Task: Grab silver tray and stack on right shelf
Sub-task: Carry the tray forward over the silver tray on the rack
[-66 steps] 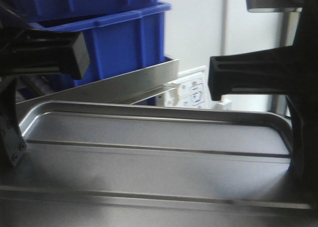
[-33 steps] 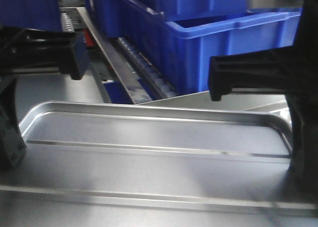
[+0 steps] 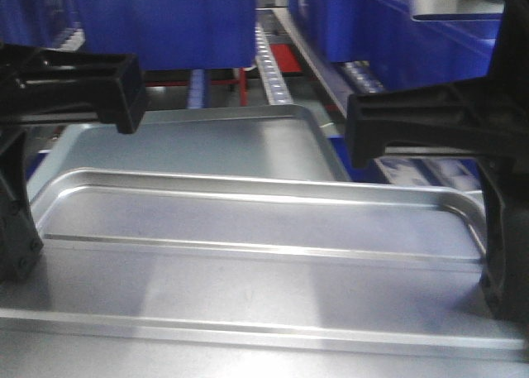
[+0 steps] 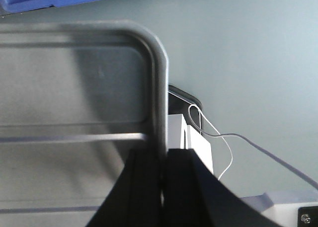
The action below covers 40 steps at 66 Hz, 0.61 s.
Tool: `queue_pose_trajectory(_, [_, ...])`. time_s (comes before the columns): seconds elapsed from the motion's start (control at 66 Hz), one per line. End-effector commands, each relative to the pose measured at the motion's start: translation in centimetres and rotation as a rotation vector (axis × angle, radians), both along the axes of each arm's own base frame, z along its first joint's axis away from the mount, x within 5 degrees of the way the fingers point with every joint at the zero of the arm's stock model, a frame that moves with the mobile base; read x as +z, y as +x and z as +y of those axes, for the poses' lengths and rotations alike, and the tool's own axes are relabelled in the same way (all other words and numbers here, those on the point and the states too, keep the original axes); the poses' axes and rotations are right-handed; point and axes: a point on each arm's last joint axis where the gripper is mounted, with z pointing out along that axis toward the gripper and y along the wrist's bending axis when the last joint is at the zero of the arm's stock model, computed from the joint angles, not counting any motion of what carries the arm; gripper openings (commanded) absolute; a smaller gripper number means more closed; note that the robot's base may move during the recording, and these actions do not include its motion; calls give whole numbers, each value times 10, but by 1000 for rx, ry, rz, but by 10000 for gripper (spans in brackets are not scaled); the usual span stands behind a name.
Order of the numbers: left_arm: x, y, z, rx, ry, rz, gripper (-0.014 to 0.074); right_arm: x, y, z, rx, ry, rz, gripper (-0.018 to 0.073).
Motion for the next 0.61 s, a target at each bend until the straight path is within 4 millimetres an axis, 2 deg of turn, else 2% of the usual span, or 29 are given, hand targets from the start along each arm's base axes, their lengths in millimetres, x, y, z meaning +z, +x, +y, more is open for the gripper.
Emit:
queue_pose_trajectory(0.0, [13, 0, 1, -10, -35, -43, -99, 13, 2, -2, 5, 12, -44, 52])
queue_pose_trajectory(0.591, [13, 0, 0, -9, -36, -42, -99, 13, 2, -2, 5, 12, -44, 52])
